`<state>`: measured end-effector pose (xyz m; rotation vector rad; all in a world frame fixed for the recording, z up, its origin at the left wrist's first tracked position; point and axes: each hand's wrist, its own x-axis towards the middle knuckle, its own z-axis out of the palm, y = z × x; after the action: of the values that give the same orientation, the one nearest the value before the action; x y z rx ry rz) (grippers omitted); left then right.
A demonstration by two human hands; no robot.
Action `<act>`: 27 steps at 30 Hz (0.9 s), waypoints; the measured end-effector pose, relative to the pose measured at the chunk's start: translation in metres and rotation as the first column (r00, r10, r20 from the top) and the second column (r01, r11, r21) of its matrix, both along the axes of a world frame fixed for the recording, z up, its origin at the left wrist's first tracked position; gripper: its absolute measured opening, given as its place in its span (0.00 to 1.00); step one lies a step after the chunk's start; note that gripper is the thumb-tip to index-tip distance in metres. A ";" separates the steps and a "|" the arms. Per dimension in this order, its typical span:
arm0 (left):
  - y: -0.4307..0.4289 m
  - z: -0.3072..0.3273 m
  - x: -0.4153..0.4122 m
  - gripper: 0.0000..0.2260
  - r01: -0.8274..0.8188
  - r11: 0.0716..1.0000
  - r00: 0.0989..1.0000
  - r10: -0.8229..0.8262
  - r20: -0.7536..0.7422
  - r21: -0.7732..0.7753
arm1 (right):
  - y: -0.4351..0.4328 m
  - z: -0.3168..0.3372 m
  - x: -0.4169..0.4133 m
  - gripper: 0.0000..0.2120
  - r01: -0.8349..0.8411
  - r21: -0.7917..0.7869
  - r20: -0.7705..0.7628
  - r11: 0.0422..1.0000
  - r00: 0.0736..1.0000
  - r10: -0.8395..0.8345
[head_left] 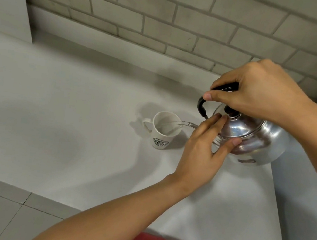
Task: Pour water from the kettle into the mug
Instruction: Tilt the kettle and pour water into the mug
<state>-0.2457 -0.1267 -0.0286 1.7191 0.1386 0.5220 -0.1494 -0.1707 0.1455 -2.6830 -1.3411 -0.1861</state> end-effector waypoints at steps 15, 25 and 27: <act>-0.006 0.000 0.003 0.24 -0.028 0.998 1.000 0.028 0.005 -0.062 | 0.006 0.002 0.003 0.16 -0.023 -0.049 0.037 0.999 0.999 0.025; -0.008 0.002 0.001 0.24 -0.024 0.994 1.000 0.026 0.018 -0.108 | 0.008 0.000 0.004 0.20 -0.034 -0.078 0.048 0.996 0.998 0.038; -0.008 0.004 0.001 0.24 -0.017 0.993 1.000 0.020 0.022 -0.121 | 0.009 0.002 0.004 0.22 -0.031 -0.088 0.056 0.996 0.998 0.036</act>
<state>-0.2451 -0.1346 -0.0249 1.5948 0.1666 0.5368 -0.1452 -0.1616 0.1472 -2.7438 -1.4422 -0.2071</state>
